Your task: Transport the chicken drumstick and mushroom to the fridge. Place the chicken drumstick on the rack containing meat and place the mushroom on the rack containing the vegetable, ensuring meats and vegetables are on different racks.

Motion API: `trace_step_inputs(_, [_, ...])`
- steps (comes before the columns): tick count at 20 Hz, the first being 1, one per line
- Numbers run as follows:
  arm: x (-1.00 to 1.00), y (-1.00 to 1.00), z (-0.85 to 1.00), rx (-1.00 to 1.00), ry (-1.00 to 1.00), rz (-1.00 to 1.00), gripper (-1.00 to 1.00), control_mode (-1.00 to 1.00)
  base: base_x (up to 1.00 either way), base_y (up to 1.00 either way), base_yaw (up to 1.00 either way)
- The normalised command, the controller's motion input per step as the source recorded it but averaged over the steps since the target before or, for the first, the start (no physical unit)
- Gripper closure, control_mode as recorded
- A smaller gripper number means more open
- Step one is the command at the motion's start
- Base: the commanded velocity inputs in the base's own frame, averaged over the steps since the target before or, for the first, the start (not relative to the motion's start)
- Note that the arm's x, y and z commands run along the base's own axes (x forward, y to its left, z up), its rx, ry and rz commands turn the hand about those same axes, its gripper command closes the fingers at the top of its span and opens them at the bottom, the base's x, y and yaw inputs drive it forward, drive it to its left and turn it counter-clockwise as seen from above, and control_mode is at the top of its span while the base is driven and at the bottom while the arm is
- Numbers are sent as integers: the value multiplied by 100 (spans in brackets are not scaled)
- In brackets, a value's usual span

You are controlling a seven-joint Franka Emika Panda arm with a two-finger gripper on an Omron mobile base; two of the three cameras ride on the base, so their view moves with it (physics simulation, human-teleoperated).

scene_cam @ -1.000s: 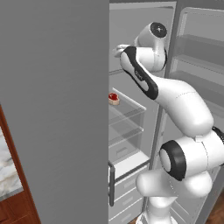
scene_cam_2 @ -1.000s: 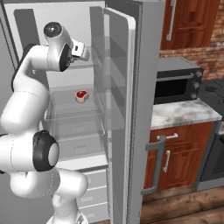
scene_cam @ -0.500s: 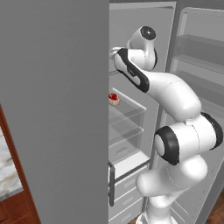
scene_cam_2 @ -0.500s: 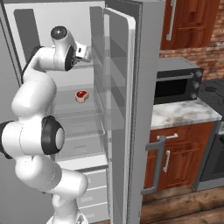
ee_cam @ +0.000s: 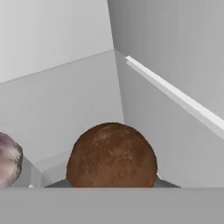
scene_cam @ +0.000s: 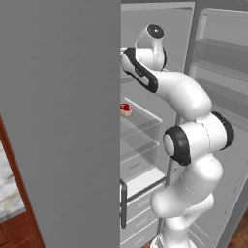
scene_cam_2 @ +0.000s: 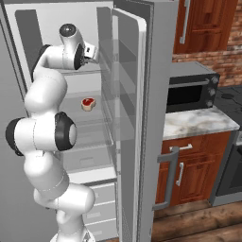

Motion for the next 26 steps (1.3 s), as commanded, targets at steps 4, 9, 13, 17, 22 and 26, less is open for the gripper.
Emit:
trace_step_inputs(4, [12, 4, -15, 0, 2, 0, -100, -100, 0, 0, 0])
trace_step_inputs(9, [-3, 0, -9, 0, 0, 0, -100, -100, 0, 0, 0])
trace_step_inputs(13, [-39, 0, -4, 0, -5, 0, -100, -100, 0, 0, 0])
trace_step_inputs(17, [-79, 0, 0, 0, -16, 0, -100, -100, 0, 0, 0])
trace_step_inputs(22, [-79, 0, -14, 0, -11, 0, -100, -100, 0, 0, 0])
trace_step_inputs(26, [-94, 0, 11, 0, -8, 0, -100, -100, 0, 0, 0])
